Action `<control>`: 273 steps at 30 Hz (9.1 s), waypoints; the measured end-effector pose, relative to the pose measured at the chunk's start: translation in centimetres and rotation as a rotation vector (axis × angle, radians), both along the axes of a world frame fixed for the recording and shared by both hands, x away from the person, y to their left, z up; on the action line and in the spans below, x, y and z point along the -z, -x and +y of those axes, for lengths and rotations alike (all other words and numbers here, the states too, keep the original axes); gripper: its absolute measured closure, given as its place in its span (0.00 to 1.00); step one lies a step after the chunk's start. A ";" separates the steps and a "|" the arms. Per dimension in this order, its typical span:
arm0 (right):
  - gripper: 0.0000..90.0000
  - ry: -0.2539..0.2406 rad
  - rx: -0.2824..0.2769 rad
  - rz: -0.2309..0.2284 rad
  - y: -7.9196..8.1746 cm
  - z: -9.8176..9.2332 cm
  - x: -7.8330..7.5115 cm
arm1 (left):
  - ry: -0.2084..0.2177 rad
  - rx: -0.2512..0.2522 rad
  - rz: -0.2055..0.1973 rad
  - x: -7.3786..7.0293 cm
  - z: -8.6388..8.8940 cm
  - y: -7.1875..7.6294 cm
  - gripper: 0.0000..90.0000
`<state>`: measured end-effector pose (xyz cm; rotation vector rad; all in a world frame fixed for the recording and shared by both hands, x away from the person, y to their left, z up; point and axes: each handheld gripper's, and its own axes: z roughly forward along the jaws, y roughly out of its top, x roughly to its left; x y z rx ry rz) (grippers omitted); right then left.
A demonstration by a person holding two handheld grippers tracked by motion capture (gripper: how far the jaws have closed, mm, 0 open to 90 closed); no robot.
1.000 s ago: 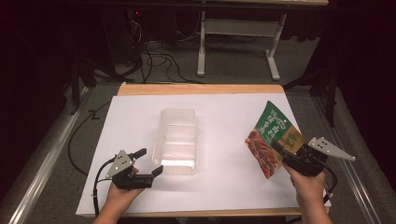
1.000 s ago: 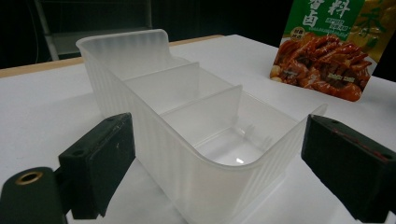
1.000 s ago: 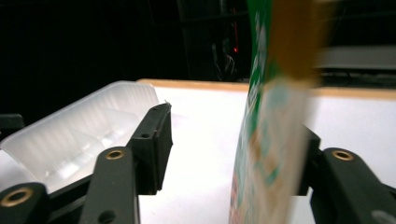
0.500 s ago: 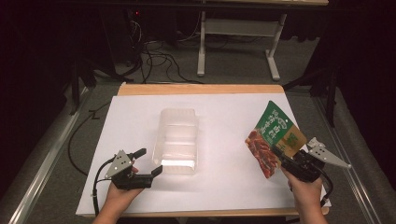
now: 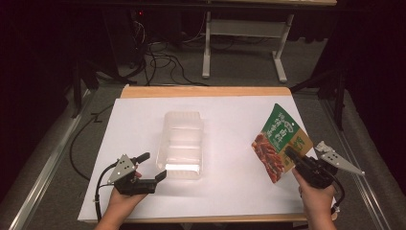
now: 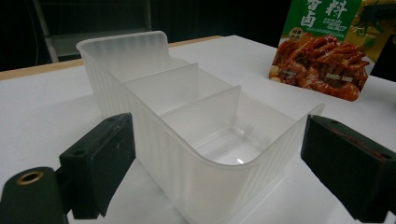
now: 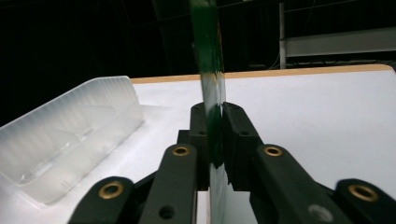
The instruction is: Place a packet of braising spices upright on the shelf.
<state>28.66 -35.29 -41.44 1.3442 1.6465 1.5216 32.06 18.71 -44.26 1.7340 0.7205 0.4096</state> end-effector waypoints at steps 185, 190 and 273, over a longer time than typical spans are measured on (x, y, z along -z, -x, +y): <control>1.00 -0.191 -0.474 -0.107 -7.7 23.3 0.8 | -0.001 0.023 0.019 0.3 0.4 -0.2 0.11; 1.00 -0.182 -0.473 -0.099 -7.5 22.8 1.1 | 0.004 0.021 0.019 0.3 0.3 -0.2 0.11; 0.17 0.140 -0.165 0.001 -2.1 5.9 0.7 | -0.019 0.017 0.028 0.5 -0.1 -0.2 0.11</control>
